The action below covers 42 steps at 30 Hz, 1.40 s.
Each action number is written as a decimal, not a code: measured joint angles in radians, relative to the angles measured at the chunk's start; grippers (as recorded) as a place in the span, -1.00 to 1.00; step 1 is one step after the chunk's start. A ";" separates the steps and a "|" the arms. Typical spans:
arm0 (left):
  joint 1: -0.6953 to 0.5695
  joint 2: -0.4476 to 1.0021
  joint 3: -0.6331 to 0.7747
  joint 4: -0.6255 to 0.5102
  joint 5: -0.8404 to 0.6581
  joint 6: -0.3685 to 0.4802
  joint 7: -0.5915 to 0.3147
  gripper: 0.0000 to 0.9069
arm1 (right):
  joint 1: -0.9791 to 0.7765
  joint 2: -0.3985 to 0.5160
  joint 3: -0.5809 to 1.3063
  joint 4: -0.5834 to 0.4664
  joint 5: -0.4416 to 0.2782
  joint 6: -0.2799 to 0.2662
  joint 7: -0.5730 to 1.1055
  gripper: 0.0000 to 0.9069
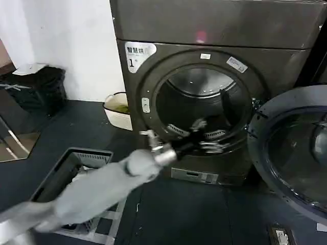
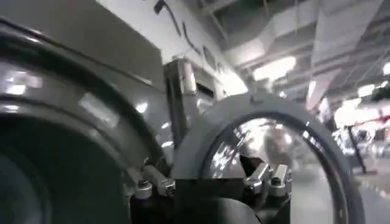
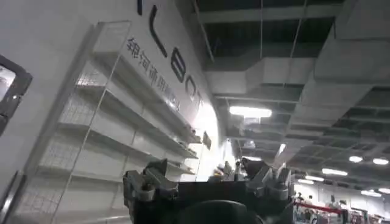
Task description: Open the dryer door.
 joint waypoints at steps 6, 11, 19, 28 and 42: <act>-0.018 0.223 0.020 -0.075 -0.145 0.038 0.037 1.00 | 0.001 -0.016 0.024 0.000 -0.088 0.006 -0.015 1.00; -0.042 0.372 0.031 -0.074 -0.135 0.173 0.031 1.00 | 0.000 -0.025 0.028 -0.008 -0.097 0.013 -0.019 1.00; -0.065 0.572 0.080 0.003 -0.005 0.299 0.154 1.00 | -0.007 -0.041 0.027 -0.041 -0.089 0.026 -0.024 1.00; -0.084 0.688 0.155 0.156 0.215 0.236 0.365 1.00 | -0.012 -0.058 0.020 -0.043 -0.094 0.038 -0.026 1.00; -0.087 0.799 0.288 0.195 0.472 0.212 0.441 1.00 | -0.010 -0.057 0.005 -0.038 -0.086 0.040 -0.028 1.00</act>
